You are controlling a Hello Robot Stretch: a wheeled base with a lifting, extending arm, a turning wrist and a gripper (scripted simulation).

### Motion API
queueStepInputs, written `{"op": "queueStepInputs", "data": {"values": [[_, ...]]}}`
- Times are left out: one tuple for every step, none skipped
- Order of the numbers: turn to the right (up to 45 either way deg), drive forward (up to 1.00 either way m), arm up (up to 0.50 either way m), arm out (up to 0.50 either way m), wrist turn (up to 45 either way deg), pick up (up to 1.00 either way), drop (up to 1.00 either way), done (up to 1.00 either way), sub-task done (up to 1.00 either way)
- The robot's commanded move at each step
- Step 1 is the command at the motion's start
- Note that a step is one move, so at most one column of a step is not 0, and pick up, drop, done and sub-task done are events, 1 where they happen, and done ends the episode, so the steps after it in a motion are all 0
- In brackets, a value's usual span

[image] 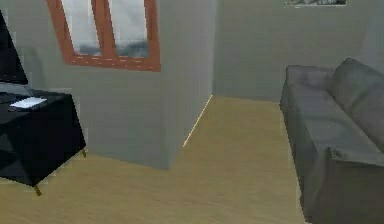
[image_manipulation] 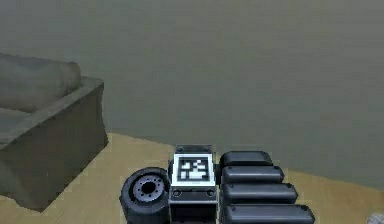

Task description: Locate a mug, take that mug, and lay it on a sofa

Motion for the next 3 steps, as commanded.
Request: {"op": "queueStepInputs", "data": {"values": [[0.0, 0.6, 0.0, 0.0, 0.0, 0.0, 0.0, 0.0, 0.0], [-9.0, 0.0, 0.0, 0.0, 0.0, 0.0, 0.0, 0.0, 0.0], [0.0, 0.55, 0.0, 0.0, 0.0, 0.0, 0.0, 0.0, 0.0]]}}
